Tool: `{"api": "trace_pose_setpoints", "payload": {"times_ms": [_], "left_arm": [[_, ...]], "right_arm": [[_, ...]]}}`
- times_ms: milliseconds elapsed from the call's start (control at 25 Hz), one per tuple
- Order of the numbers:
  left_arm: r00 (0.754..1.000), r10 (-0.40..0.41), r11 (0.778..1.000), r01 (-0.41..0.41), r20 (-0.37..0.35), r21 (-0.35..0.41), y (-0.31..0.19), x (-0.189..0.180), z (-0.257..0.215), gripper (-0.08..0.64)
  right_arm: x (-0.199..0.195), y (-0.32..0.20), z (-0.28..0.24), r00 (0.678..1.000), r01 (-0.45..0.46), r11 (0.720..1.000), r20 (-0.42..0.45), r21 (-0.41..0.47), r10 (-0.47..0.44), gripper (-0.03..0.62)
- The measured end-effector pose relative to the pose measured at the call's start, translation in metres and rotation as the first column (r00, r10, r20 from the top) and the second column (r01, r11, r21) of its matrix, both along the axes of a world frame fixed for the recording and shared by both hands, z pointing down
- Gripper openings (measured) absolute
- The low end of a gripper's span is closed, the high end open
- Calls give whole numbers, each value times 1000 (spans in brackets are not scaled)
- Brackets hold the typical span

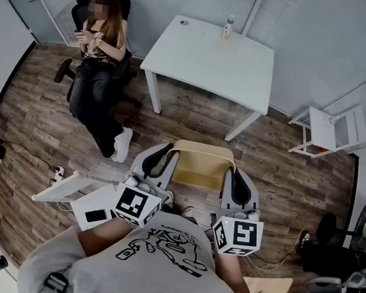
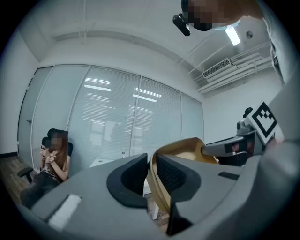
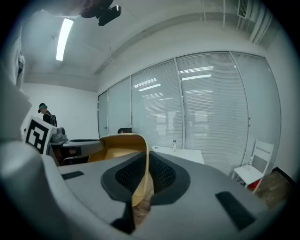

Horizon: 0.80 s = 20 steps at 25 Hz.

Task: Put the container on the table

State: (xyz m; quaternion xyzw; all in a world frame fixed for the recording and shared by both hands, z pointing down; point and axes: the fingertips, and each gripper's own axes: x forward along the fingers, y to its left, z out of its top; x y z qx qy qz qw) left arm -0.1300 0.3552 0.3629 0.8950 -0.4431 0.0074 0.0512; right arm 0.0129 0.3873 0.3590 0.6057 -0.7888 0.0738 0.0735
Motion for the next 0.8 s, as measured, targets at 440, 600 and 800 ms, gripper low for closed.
{"api": "trace_pose_setpoints", "payload": {"times_ms": [440, 600, 800], "left_arm": [[999, -28, 1000, 28, -20, -3, -23, -19, -2, 49], [999, -35, 999, 34, -36, -12, -30, -34, 2, 49], [999, -24, 999, 23, -30, -27, -42, -40, 7, 49]], "right_arm": [[-19, -18, 7, 999, 32, 999, -2, -30, -32, 18], [-33, -25, 11, 999, 47, 998, 3, -29, -47, 20], [-40, -36, 13, 999, 33, 999, 4, -28, -33, 18]]}}
